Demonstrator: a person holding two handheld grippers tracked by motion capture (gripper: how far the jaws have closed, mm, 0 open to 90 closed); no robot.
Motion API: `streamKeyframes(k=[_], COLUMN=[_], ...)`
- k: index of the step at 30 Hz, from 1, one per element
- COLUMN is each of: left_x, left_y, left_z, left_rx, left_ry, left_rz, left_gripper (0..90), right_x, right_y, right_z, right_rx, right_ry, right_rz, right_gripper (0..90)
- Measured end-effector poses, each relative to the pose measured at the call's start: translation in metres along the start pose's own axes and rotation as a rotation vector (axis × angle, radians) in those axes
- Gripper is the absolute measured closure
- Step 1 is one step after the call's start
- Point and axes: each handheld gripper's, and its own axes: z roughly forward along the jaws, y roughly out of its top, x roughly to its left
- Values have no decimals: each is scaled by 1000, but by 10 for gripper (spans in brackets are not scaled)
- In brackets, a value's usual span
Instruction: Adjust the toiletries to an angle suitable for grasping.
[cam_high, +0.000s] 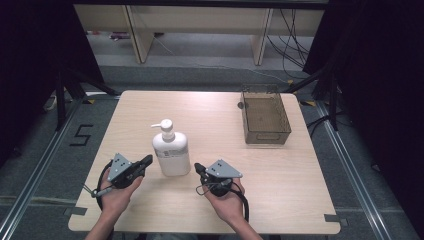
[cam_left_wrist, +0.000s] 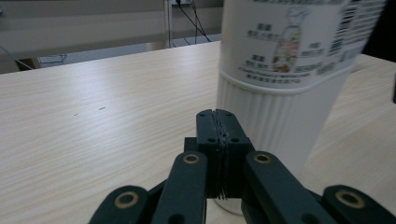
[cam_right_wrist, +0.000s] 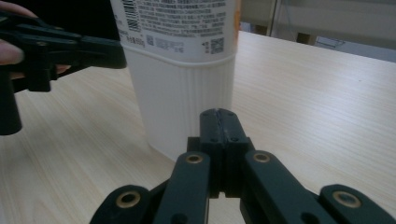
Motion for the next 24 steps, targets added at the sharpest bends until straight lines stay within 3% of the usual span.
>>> streamKeyframes(k=[1,6,12,15,19,20,21,22,23,24], left_x=[2,13,10,3,-3,-8,-8,-14,-17,-17], left_y=[0,10,17,15,15,19,19,25,29,29], left_z=[2,18,21,10,-3,-14,-14,-22,-26,-26], left_rx=[1,12,12,11,-6,-31,-31,-68,-75,-75], left_ry=[1,19,26,33,33,31,31,21,19,19], left_rz=[-1,12,27,25,6,-5,-5,-7,-8,-8], left_gripper=[882,884,882,883,884,884,885,885,884,883], right_x=[1,9,12,14,14,14,13,13,12,12], right_y=[0,7,9,8,9,9,10,10,10,10], right_z=[4,12,17,15,14,14,14,14,14,13], right_rx=[-20,-7,-8,-12,-10,-24,-31,-24,-29,-16], right_ry=[12,31,29,29,34,35,39,21,18,19], right_rz=[-7,-10,-25,6,-7,-11,-9,-6,-22,-4], right_gripper=[900,900,900,900,900,899,897,895,891,887])
